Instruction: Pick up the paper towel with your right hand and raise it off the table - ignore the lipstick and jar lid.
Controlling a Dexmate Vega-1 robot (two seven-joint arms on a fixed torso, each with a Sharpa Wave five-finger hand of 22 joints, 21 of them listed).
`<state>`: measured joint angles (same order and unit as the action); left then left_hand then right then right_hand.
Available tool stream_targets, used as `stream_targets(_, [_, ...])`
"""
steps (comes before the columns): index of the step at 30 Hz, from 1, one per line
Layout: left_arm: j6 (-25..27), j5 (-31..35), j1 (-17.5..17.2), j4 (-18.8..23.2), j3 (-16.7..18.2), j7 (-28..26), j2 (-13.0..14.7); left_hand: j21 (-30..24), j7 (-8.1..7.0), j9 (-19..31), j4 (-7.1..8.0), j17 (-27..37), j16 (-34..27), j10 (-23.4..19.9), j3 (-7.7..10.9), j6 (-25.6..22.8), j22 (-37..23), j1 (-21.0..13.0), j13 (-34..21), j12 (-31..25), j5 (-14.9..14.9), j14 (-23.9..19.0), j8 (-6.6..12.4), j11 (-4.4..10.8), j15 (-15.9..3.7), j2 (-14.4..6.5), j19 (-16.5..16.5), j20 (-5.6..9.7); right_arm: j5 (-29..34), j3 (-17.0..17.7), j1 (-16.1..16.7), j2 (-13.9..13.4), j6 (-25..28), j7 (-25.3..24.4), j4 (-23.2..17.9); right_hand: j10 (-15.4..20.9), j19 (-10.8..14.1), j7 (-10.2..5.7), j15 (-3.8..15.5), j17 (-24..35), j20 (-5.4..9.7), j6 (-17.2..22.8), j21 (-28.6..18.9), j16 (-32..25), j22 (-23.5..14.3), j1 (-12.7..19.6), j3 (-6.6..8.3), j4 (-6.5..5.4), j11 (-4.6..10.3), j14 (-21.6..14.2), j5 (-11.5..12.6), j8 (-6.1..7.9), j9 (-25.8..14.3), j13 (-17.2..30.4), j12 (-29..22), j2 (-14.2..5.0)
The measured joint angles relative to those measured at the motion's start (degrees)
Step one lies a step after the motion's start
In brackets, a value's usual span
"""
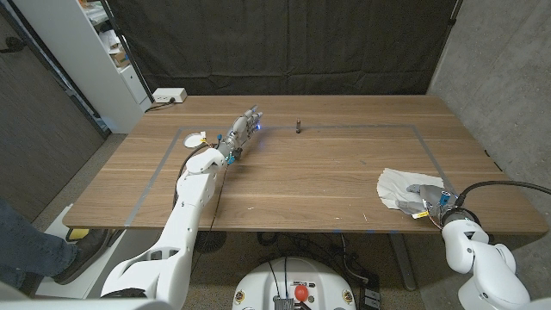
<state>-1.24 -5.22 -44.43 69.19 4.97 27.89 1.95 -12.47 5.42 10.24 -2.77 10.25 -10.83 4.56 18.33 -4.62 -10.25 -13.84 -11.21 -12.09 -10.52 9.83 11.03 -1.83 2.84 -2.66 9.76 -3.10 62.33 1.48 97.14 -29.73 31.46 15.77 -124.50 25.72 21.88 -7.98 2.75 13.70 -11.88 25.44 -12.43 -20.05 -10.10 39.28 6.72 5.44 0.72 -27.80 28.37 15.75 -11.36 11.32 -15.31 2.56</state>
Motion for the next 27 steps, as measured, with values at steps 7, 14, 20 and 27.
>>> stream_targets(7, [-0.02, -0.10, -0.16, 0.06, 0.15, 0.02, 0.00, 0.00, 0.00, 0.00, 0.00, 0.00, 0.00, 0.00, 0.00, 0.00, 0.00, 0.00, 0.00, 0.00, 0.00, 0.00, 0.00, 0.00, 0.00, 0.00, 0.20, -0.20, -0.12, -0.36, -0.12, -0.24, 0.04, -1.04, 0.33, 3.49, 3.33, -0.63, 0.16, 0.34, 0.03, 3.53, -0.33, -1.79, 0.01, 1.48, 0.02, 0.02, 1.22, -4.84, 0.03, 0.44, 0.00, 0.43, -0.45, -1.52])
stream_targets(14, [-0.08, -0.15, -0.21, 0.06, 0.30, 0.03, 0.01, 0.00, 0.00, 0.00, 0.00, 0.00, 0.00, 0.00, 0.00, 0.00, 0.00, 0.00, 0.00, 0.00, 0.00, 0.00, 0.00, 0.00, 0.00, 0.00, 0.20, -0.20, -0.27, -0.82, -0.48, -0.42, 0.06, -2.21, 0.81, 6.39, 5.68, -1.94, 0.28, 0.93, 0.27, 7.06, -0.33, -3.52, 0.24, 3.70, 1.05, 1.05, 3.12, -8.64, -0.08, 0.89, 0.00, 0.39, -0.67, -3.74])
stream_targets(20, [-0.14, -0.16, -0.21, 0.04, 0.36, 0.03, 0.03, 0.00, 0.00, 0.00, 0.00, 0.00, 0.00, 0.00, 0.00, 0.00, 0.00, 0.00, 0.00, 0.00, 0.00, 0.00, 0.00, 0.00, 0.00, 0.00, 0.20, -0.19, -0.28, -1.32, -0.88, -0.57, 0.08, -3.50, 1.36, 8.81, 7.31, -2.36, 0.24, 1.18, 0.87, 9.51, -0.32, -4.97, 0.24, 5.83, 1.69, 1.68, 4.11, -11.25, -0.68, 1.43, 0.00, 0.50, -1.11, -4.62])
stream_targets(27, [-0.21, -0.18, -0.13, -0.23, 0.38, 0.00, 0.04, 0.39, 0.00, 0.00, 0.00, 0.00, 0.00, 0.00, 0.00, 0.00, 0.00, 0.00, 0.00, 0.00, 0.00, 0.00, 0.00, 0.00, 0.00, 0.00, 0.20, -0.19, -0.39, -1.81, -1.27, -0.62, -0.18, -5.15, 1.97, 10.95, 9.35, -3.27, 0.17, 2.23, 2.00, 12.83, -0.32, -6.17, 0.24, 7.99, 2.40, 2.39, 4.82, -14.56, -1.13, 2.00, -0.01, 0.55, -1.55, -5.42])
